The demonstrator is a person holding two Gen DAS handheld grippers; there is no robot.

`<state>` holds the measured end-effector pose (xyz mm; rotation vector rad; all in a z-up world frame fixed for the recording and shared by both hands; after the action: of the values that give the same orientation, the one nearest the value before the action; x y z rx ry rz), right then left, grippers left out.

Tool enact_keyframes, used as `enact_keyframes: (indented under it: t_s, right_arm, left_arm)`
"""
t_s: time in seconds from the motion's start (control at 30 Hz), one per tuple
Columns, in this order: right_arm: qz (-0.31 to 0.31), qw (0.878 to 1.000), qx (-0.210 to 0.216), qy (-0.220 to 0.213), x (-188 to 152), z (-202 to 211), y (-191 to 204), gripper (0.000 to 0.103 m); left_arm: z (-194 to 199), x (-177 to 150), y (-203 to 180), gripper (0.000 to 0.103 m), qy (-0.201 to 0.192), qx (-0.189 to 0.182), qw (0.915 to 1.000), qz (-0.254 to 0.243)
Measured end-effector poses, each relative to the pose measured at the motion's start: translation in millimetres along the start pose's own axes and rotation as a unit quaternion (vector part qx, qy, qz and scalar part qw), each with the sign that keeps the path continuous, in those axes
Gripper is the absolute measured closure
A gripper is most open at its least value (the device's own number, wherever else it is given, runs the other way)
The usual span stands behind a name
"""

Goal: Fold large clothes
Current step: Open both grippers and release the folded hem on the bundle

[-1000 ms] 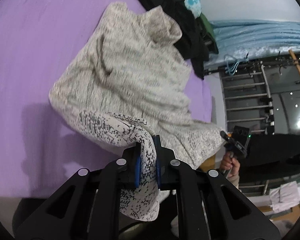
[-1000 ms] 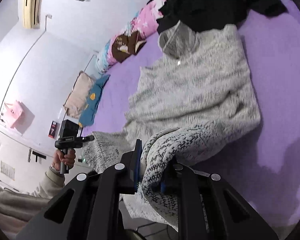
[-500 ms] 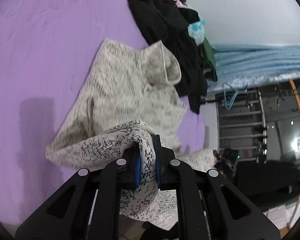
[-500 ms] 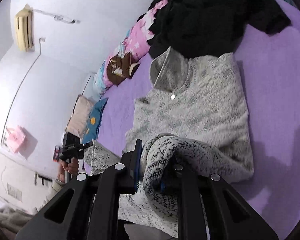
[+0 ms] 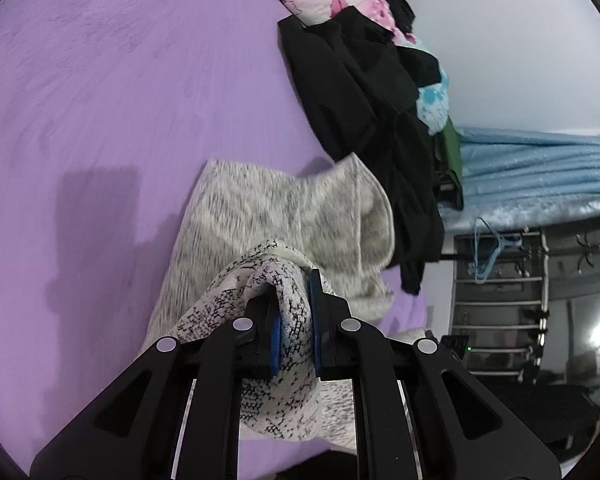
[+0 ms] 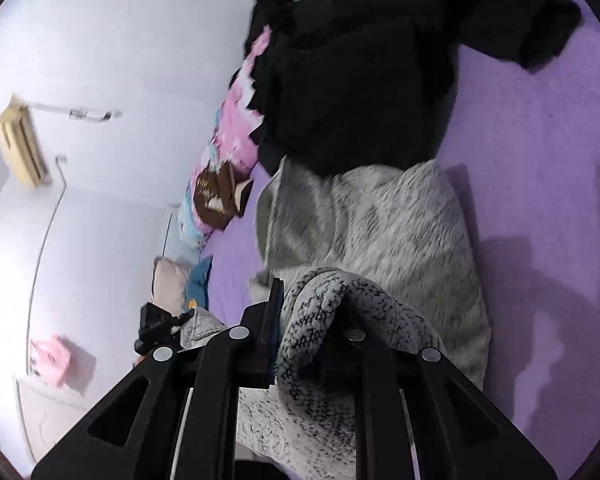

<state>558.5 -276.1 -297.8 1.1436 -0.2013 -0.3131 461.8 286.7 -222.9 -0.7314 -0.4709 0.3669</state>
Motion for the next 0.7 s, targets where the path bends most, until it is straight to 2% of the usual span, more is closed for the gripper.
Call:
enact_keyframes:
  t_s: [0.17, 0.33, 0.4, 0.43, 0.47, 0.5, 0.53, 0.57, 0.63, 0.7]
  right_arm:
    - [-0.069, 0.997, -0.038, -0.004, 31.6, -40.1, -38.0, 0.088]
    - [-0.090, 0.996, -0.025, -0.002, 39.2, -54.6, -49.7, 0.080]
    - [-0.087, 0.996, -0.021, 0.000, 37.1, -54.7, -50.9, 0.079]
    - [-0.090, 0.996, -0.016, 0.002, 36.5, -54.6, -50.5, 0.073]
    - [-0.095, 0.995, -0.010, -0.001, 35.9, -53.0, -49.9, 0.069]
    - [-0.097, 0.995, -0.008, -0.005, 35.7, -50.5, -48.8, 0.062]
    - [-0.093, 0.996, 0.000, -0.009, 35.1, -48.1, -44.4, 0.050]
    - [-0.091, 0.996, 0.008, -0.014, 34.9, -45.8, -39.8, 0.044]
    - [-0.086, 0.996, 0.016, -0.028, 32.8, -38.4, -28.5, 0.024]
    - [-0.057, 0.997, 0.012, -0.053, 28.1, -27.5, -10.9, 0.017]
  left_arm:
    - [-40.7, 23.4, 29.5, 0.092, 0.028, 0.015, 0.9990, 0.031]
    - [-55.6, 26.4, 46.9, 0.089, 0.050, 0.019, 0.9978, 0.040]
    - [-53.8, 24.8, 49.8, 0.067, 0.049, 0.000, 0.9977, 0.046]
    - [-50.4, 26.4, 49.9, 0.036, 0.041, -0.004, 0.9981, 0.045]
    - [-39.3, 30.0, 49.6, 0.020, 0.015, -0.002, 0.9989, 0.045]
    - [-32.4, 32.8, 48.6, 0.017, 0.002, -0.008, 0.9988, 0.047]
    - [-24.4, 35.0, 47.3, 0.016, -0.012, -0.024, 0.9983, 0.051]
    - [-20.3, 35.4, 45.9, 0.016, -0.015, -0.030, 0.9982, 0.050]
    - [-10.7, 32.0, 37.9, 0.016, -0.011, -0.011, 0.9995, 0.029]
    - [-0.6, 20.9, 26.4, 0.016, -0.012, -0.003, 0.9999, -0.001]
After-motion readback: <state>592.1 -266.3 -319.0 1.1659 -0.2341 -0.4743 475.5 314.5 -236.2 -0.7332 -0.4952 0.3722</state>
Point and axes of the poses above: each gripper's, at about its wrist camera, not at the fingertips, and z roughly against the way its jaws point, y to its left, x to its top, the point moved 4 cm from there along -z, roughly the way its jaws point, and after that the axes turned 15 degrees about -z, right-handed, at the moved point
